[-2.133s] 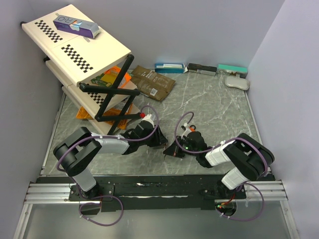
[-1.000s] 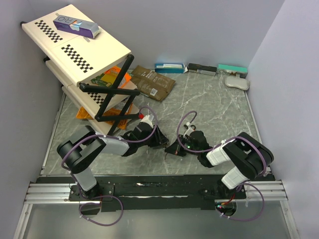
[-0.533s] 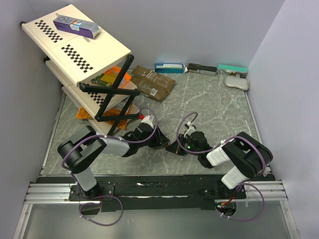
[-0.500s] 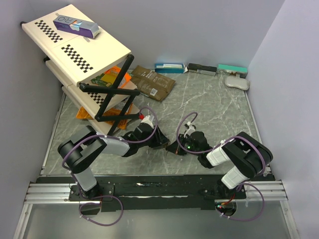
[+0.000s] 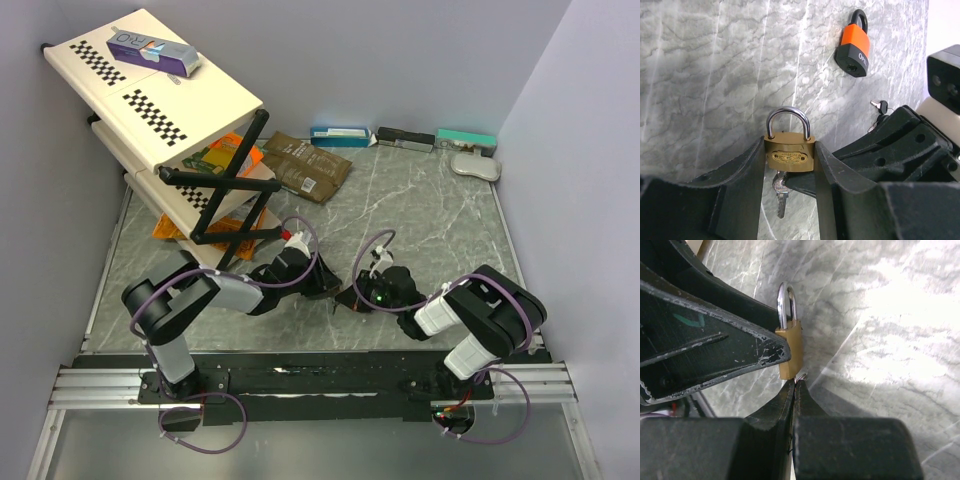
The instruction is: Unlock with the key
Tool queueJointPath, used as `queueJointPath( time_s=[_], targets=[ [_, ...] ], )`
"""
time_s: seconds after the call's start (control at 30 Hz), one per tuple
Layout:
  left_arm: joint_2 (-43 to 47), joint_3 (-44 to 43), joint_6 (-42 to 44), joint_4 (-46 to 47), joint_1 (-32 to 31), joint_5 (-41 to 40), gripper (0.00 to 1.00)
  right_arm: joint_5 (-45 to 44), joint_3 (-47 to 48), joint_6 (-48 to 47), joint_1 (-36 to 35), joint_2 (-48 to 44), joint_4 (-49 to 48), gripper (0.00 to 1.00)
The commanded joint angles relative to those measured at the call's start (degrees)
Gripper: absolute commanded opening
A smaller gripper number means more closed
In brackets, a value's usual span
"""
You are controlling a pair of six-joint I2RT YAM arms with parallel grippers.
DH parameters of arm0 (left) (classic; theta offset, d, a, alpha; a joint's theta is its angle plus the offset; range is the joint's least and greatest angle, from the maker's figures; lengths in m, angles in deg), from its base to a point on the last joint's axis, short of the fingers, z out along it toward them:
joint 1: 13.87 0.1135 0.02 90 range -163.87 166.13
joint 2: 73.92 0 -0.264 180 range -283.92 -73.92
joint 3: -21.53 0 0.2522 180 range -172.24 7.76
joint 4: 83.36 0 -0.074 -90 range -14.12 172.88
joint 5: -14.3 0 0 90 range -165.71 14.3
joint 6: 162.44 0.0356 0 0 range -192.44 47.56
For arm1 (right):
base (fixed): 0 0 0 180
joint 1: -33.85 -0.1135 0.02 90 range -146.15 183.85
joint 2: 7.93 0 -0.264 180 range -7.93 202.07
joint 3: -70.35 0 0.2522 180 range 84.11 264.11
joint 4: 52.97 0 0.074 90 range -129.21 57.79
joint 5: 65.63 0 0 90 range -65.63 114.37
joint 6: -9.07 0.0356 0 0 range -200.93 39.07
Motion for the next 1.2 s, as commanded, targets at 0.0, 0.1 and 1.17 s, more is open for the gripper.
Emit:
queueJointPath(
  time_s=[0.0,0.1,1.17],
  targets=[
    [-1.5,-1.0,-2.9,0.5,-3.5,8.6,0.01,-11.3,1.0,-5.4,-0.1,-0.9,-11.2,0.00],
    [-2.2,-1.6,-3.1,0.6,-3.8,9.2,0.01,-12.6,0.9,-7.0,-1.0,-0.1,-14.1,0.00],
    [0.4,3.9,-0.2,16.4,-6.5,14.7,0.01,-12.4,3.9,-7.5,-1.7,-13.0,-0.1,0.00]
  ],
)
